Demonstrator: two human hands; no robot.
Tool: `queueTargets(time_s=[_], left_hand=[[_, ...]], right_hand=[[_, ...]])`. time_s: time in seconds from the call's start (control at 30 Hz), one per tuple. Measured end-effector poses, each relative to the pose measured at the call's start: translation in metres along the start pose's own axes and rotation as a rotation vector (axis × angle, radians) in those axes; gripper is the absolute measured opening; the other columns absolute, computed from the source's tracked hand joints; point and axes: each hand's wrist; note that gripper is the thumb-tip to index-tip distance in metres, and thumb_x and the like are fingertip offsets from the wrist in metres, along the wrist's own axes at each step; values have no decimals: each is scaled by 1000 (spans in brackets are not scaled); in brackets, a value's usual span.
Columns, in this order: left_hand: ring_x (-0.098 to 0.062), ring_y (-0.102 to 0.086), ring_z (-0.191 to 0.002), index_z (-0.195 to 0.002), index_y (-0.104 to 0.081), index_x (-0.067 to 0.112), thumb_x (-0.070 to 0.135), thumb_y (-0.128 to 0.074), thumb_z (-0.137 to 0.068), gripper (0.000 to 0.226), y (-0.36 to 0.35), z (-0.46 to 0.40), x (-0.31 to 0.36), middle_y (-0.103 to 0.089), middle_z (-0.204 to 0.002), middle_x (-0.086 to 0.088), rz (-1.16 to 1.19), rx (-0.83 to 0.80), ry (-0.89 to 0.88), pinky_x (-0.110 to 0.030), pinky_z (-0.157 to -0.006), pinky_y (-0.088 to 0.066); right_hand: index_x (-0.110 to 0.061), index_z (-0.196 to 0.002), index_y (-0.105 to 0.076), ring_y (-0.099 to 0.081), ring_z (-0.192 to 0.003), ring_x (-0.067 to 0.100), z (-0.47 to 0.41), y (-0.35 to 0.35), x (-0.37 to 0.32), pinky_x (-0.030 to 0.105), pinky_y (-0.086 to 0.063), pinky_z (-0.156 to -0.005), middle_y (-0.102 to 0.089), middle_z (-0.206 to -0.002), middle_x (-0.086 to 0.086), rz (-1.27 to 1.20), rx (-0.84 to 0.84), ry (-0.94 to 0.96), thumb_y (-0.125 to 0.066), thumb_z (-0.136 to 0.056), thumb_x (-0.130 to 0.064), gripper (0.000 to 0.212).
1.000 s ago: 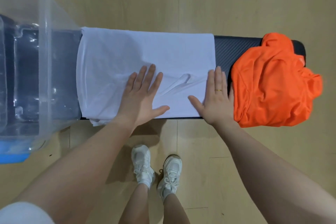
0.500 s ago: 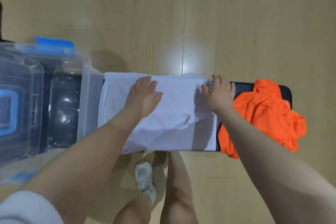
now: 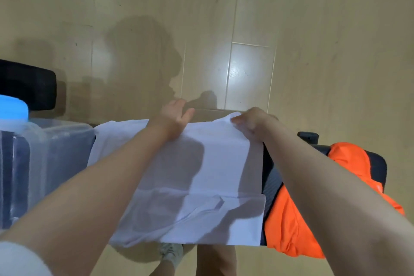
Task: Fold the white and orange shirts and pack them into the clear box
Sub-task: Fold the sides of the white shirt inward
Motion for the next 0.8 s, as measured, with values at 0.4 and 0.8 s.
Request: queueTargets(time_s=[0.4,0.8], left_hand=[[-11,-51,-96,-114,-56,27,30,-71,-75,42,36,27,62,-58,-105,7,148,-155,-395,-9,-78,-34],[-22,-48,-72,-60,-35,21,19,-47,-89,32,48,86,3,-47,-70,2,-463,-125,-350,-31,-61,-31]], right_hand=[[-24,-75,-59,-48,-59,2,77,26,-2,14,-38,-58,-56,-67,-7,-115,-99,738,-64,-81,-2,24],[-25,-75,-63,-47,-76,14,120,18,57,26,-36,-63,-59,-69,-2,238,161,908,-61,-75,-10,15]])
Point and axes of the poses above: each hand's wrist, its own z-axis away from the middle knuckle, its own y-axis out of the back of the hand, x = y × z
